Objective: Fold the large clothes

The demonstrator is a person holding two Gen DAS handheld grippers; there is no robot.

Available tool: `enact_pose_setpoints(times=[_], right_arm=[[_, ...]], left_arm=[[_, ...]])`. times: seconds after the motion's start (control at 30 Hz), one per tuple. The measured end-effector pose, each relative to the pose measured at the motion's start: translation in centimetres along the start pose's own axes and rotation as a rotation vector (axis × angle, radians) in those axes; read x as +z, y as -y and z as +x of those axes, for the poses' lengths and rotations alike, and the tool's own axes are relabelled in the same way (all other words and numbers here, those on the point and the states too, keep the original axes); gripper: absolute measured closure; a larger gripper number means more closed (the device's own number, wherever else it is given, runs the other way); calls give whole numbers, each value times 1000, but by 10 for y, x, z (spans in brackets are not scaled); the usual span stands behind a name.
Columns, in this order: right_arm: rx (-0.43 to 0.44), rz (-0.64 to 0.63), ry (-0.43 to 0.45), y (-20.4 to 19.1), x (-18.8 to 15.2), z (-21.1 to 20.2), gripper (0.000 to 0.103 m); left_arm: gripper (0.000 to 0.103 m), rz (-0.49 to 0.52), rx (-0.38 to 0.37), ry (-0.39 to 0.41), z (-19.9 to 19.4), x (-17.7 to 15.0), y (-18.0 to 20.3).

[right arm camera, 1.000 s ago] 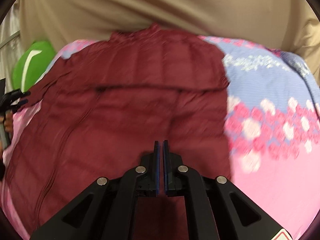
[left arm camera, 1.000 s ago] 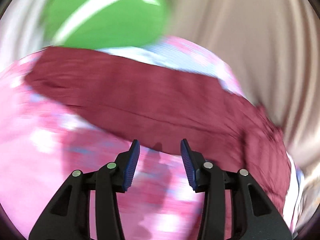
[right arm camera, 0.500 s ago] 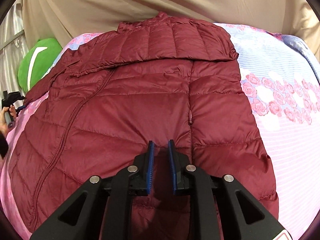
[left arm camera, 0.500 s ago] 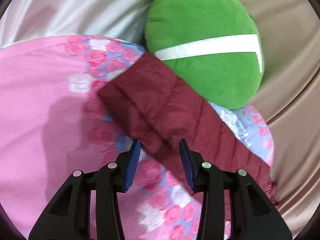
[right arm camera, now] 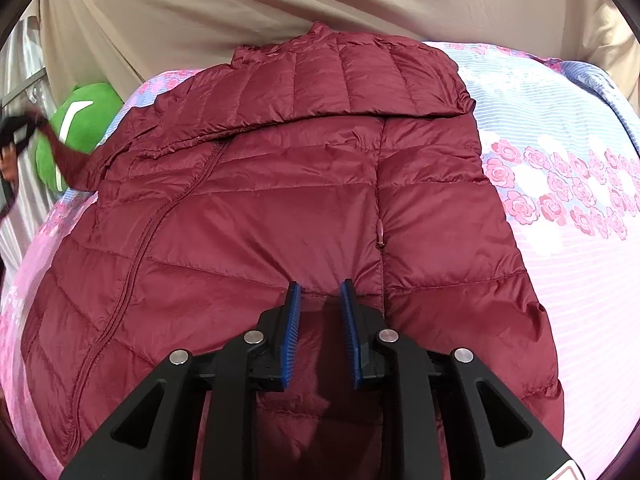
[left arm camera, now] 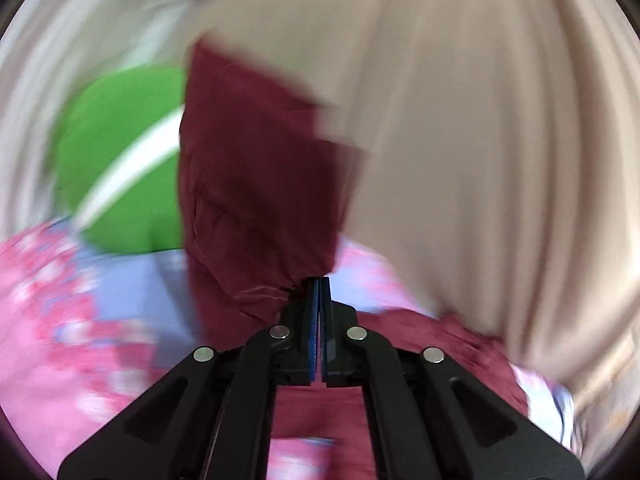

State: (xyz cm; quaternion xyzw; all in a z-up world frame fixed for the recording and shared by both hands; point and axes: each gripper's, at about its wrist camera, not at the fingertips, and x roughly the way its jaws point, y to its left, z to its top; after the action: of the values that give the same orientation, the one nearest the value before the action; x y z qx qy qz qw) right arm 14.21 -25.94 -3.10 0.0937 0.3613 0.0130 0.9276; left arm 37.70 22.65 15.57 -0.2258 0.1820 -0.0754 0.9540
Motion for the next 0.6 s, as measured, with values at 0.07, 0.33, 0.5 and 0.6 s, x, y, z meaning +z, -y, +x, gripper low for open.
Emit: enact_pose_setpoints(times=[0.07, 0.33, 0.5, 0.6], right_arm=[[4, 3, 2, 0, 0, 0, 83], [43, 37, 14, 5, 0, -3, 75], [69, 44, 25, 7, -2, -4, 64], [87, 57, 31, 8, -2, -5, 60]], left_arm=[[103, 102, -110, -40, 10, -16, 71], [103, 372, -270, -360, 94, -169, 264], [98, 401, -228, -557, 147, -256, 283], [88, 325, -254, -594, 146, -260, 268]])
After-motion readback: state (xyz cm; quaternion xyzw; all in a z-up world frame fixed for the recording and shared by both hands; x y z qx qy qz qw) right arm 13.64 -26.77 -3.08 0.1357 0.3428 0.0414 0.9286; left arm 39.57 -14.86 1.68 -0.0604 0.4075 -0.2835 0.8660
